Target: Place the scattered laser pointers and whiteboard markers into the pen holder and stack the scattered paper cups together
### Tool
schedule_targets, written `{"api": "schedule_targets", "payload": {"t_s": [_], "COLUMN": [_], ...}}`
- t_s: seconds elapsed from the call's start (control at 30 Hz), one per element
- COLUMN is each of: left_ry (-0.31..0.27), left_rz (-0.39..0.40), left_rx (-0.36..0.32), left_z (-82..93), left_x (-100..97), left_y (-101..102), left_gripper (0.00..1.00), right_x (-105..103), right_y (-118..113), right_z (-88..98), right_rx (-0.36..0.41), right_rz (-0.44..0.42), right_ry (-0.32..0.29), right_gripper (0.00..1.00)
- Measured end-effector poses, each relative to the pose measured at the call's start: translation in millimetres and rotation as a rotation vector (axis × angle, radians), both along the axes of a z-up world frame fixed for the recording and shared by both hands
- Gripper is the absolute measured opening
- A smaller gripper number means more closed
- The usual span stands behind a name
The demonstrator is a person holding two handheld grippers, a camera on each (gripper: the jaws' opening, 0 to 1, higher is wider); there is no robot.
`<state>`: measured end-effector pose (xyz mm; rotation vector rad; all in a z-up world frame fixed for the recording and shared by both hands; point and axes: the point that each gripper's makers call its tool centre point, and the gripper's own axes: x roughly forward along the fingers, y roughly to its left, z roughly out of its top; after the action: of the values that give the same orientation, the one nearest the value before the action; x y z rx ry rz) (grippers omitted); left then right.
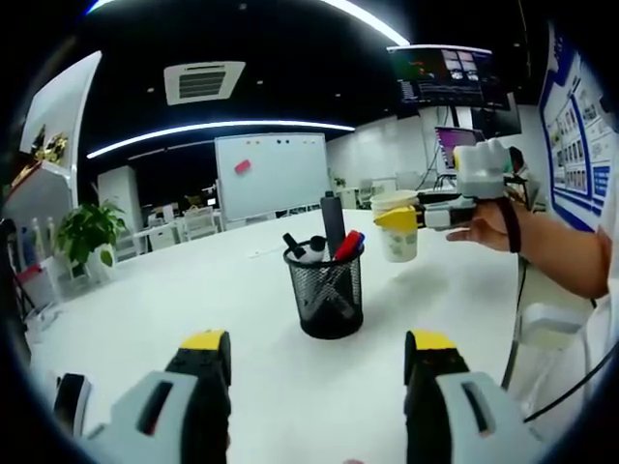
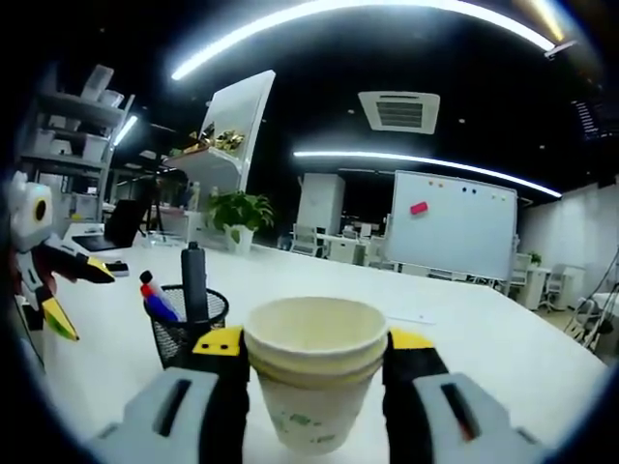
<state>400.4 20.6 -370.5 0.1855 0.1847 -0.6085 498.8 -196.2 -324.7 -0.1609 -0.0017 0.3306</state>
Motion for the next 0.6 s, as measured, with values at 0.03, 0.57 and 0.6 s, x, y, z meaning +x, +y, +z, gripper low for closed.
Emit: {"api": "schedule_targets", "payload": {"t_s": [0.03,0.57,0.6], "left_ry": [0.001,-0.001,-0.001], "left_rz": [0.0,-0.004,-0.003], "left_rx": [0.0,0.003,0.003], "left_z": [-0.2,0.4,0.4], "left_x": [-0.1,-0.5,-0.4], "left_y": [-0.2,-1.2,-1.0], "left_gripper": [0.74,0.74,0.74], "right_x": [0.1,1.6,1.8], "right_y": [-0.2,-4.1,-4.0], "right_z": [0.4,4.2,4.5], "right_rx": [0.002,0.02,0.021], "right_rz": [-0.001,-0.019,-0.019], "right_ry": [-0.002,-0.019,-0.02], "right_gripper": [0.55,0.55,0.55]}}
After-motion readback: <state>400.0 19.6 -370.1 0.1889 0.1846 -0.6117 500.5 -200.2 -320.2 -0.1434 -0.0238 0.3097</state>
